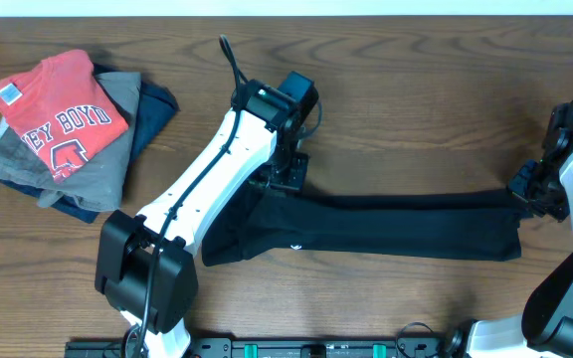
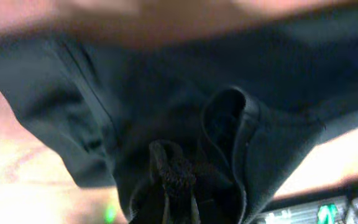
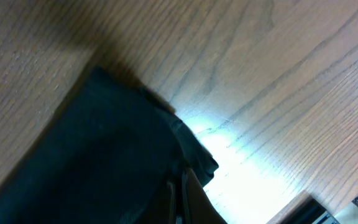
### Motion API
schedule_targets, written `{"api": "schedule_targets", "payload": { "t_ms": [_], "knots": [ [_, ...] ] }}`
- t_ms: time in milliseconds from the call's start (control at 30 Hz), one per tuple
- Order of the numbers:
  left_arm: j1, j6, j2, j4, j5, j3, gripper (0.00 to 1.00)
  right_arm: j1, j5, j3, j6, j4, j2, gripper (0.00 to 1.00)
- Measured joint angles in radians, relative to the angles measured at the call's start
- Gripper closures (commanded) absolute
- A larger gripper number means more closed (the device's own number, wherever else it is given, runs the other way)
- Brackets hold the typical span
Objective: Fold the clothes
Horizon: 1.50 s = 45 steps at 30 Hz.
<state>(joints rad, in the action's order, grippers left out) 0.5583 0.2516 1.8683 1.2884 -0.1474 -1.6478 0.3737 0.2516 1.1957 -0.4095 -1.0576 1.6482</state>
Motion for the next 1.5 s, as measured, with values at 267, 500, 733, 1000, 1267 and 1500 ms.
{"api": "schedule_targets", "payload": {
  "t_ms": [267,500,733,1000,1267,1500],
  "knots": [
    [0.000,0.059,0.001,-0.196,0.093,0.169,0.85,0.000,-0.001,0.000,0.000,0.003,0.000,0.97],
    [0.000,0.110,0.002,-0.333,0.114,0.322,0.54,0.000,-0.002,0.000,0.000,0.007,0.000,0.95],
    [0.000,0.119,0.002,-0.396,0.125,0.369,0.53,0.000,-0.008,0.000,0.002,0.061,0.000,0.89],
    [0.000,0.119,0.002,-0.443,0.129,0.370,0.53,0.000,-0.038,0.000,0.008,0.136,0.000,0.89],
    [0.000,0.120,0.002,-0.389,0.132,0.370,0.41,0.000,-0.100,0.000,0.043,-0.063,0.000,0.60],
    [0.000,0.119,0.002,-0.364,0.132,0.370,0.41,0.000,-0.238,0.000,0.161,-0.087,0.000,0.61]
  ]
}}
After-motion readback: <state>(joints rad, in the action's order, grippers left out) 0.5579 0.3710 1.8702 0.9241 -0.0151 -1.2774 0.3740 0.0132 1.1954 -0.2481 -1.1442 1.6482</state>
